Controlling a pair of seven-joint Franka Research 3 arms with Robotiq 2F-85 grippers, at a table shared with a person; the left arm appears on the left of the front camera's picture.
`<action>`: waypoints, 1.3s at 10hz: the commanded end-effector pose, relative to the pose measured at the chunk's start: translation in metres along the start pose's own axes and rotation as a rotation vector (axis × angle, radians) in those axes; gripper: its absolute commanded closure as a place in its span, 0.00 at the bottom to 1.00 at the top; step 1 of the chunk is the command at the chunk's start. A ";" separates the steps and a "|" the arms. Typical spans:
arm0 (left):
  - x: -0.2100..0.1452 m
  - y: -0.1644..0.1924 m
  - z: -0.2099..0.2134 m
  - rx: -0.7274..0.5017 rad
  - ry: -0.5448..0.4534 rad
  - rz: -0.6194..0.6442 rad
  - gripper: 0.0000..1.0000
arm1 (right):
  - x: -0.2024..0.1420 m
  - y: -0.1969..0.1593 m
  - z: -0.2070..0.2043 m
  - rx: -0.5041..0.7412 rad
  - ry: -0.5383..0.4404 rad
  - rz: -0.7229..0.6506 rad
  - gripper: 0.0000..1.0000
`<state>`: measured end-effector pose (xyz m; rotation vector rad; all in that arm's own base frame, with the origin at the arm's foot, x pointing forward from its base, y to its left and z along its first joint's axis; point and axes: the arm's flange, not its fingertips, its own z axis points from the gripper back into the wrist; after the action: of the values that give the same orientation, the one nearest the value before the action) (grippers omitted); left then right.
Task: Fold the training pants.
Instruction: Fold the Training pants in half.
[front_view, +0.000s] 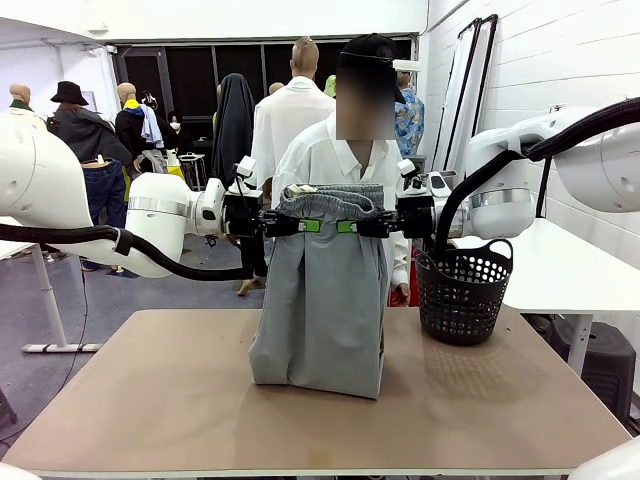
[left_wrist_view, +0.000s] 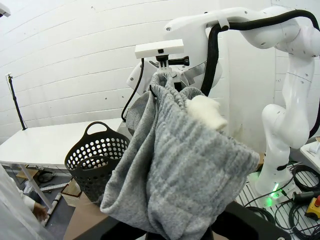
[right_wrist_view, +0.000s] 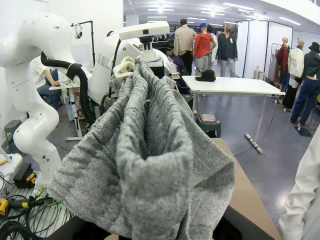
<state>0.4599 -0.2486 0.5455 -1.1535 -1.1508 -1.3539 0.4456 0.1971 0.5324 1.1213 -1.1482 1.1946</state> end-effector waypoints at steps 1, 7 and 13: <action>0.002 -0.004 0.000 0.001 -0.035 -0.017 1.00 | 0.001 0.002 -0.002 -0.011 -0.015 -0.006 1.00; 0.002 -0.004 0.000 0.001 -0.035 -0.017 1.00 | 0.001 0.002 -0.002 -0.011 -0.015 -0.006 1.00; 0.000 0.000 0.000 0.000 0.000 0.000 1.00 | 0.000 0.000 0.000 0.000 0.000 0.000 1.00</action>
<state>0.4600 -0.2486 0.5451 -1.1526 -1.1495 -1.3545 0.4457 0.1971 0.5322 1.1212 -1.1476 1.1947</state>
